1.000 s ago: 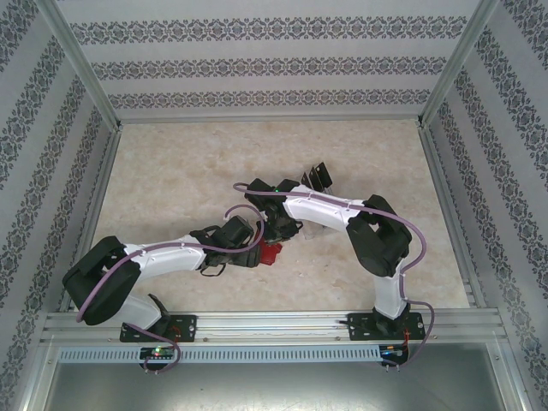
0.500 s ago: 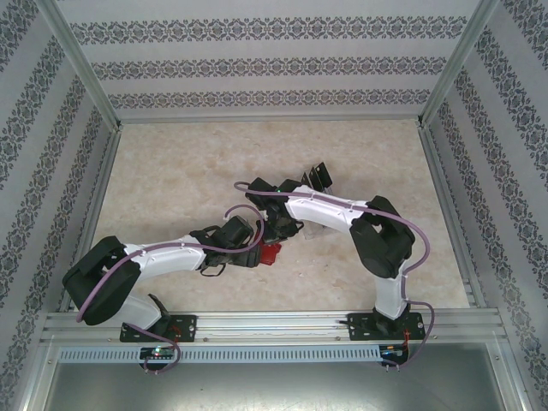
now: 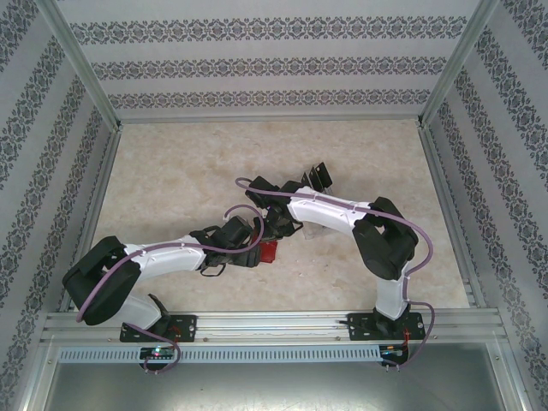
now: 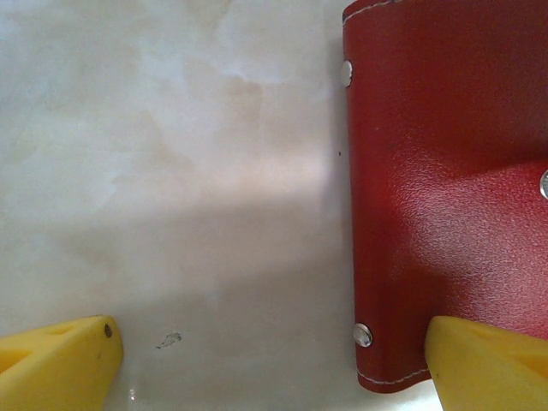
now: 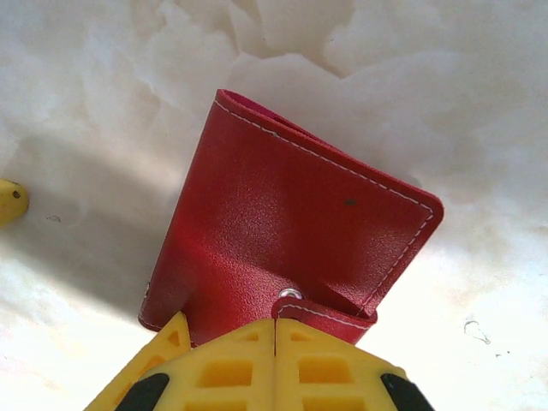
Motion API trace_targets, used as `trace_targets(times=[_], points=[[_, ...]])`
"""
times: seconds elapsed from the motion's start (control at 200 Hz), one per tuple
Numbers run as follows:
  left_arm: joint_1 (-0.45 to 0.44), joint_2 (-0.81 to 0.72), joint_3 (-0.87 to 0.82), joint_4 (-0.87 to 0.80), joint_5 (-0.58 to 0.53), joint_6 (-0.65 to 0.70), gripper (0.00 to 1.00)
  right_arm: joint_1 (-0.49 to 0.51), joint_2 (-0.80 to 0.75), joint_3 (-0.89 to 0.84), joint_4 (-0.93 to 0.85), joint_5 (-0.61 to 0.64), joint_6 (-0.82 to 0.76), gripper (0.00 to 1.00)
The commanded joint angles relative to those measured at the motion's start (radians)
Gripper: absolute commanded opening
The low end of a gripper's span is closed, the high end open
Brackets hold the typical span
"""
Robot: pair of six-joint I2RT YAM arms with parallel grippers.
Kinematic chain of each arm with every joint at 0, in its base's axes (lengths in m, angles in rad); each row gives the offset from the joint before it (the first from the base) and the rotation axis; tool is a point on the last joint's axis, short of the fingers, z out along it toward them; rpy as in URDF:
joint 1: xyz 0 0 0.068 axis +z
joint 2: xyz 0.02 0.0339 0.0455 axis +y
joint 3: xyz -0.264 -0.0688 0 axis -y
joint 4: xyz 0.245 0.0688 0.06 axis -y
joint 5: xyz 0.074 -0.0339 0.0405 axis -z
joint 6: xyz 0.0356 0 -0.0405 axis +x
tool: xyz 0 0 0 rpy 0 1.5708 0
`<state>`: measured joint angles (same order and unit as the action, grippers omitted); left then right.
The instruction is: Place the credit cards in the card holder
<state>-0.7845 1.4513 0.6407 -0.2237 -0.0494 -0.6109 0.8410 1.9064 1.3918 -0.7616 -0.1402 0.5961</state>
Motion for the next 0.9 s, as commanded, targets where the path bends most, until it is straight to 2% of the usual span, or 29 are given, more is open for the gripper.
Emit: trace_targets(times=[0.0, 0.894], points=[[-0.009, 0.046, -0.037, 0.038, 0.040, -0.013, 0.93, 0.013, 0.016, -0.014, 0.000, 0.013, 0.003, 0.00], [-0.009, 0.060, -0.033, 0.046, 0.049, -0.014, 0.92, 0.021, 0.074, -0.008, 0.020, 0.053, 0.001, 0.00]])
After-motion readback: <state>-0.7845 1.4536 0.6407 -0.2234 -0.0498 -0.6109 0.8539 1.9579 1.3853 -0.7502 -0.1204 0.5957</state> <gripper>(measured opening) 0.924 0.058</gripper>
